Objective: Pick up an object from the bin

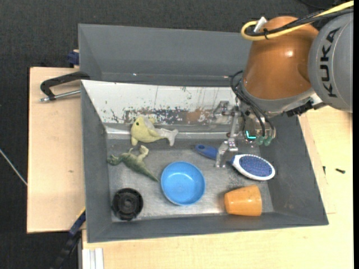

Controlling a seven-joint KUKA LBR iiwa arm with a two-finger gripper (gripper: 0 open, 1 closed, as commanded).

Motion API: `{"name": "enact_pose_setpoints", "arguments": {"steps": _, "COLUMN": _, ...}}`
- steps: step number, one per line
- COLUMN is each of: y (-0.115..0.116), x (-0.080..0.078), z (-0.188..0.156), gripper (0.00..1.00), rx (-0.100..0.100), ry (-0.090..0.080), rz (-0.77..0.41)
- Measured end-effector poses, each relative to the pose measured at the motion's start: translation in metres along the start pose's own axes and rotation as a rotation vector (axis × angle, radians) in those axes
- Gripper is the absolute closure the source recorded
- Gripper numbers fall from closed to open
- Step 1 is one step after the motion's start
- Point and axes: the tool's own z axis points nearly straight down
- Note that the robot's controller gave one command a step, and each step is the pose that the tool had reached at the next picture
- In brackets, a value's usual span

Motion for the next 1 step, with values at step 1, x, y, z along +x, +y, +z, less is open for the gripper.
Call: {"name": "enact_pose_setpoints", "arguments": {"steps": 1, "y": -0.0123, "x": -0.0125, "z": 0.145, "gripper": 0.0, "rx": -0.002, "ry": -0.025, "rz": -0.036}}
